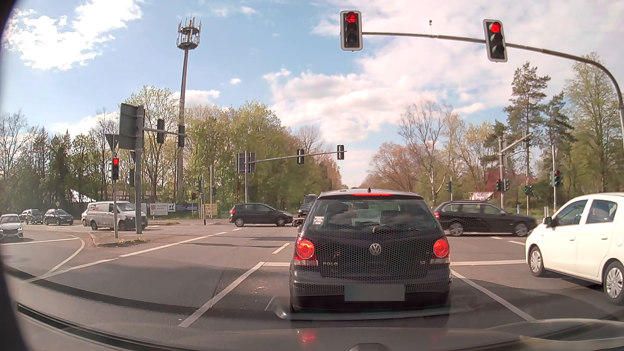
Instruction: Follow the waypoints while adhering to traffic rules and regulations
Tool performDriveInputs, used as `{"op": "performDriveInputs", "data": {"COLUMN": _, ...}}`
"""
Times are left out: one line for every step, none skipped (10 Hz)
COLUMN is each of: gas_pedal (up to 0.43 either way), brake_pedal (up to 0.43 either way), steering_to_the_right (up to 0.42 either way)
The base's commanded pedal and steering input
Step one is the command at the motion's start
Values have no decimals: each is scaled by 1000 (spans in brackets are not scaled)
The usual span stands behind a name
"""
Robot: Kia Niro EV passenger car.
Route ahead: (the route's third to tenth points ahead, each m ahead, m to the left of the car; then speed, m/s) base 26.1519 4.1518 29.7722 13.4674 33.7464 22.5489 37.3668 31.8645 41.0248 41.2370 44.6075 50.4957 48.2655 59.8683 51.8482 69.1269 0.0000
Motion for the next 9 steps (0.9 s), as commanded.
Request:
{"op": "performDriveInputs", "data": {"gas_pedal": 0, "brake_pedal": 250, "steering_to_the_right": -1}}
{"op": "performDriveInputs", "data": {"gas_pedal": 0, "brake_pedal": 250, "steering_to_the_right": -1}}
{"op": "performDriveInputs", "data": {"gas_pedal": 0, "brake_pedal": 250, "steering_to_the_right": -1}}
{"op": "performDriveInputs", "data": {"gas_pedal": 0, "brake_pedal": 250, "steering_to_the_right": -1}}
{"op": "performDriveInputs", "data": {"gas_pedal": 0, "brake_pedal": 250, "steering_to_the_right": -1}}
{"op": "performDriveInputs", "data": {"gas_pedal": 0, "brake_pedal": 250, "steering_to_the_right": -1}}
{"op": "performDriveInputs", "data": {"gas_pedal": 0, "brake_pedal": 250, "steering_to_the_right": -1}}
{"op": "performDriveInputs", "data": {"gas_pedal": 0, "brake_pedal": 250, "steering_to_the_right": -1}}
{"op": "performDriveInputs", "data": {"gas_pedal": 0, "brake_pedal": 250, "steering_to_the_right": -1}}
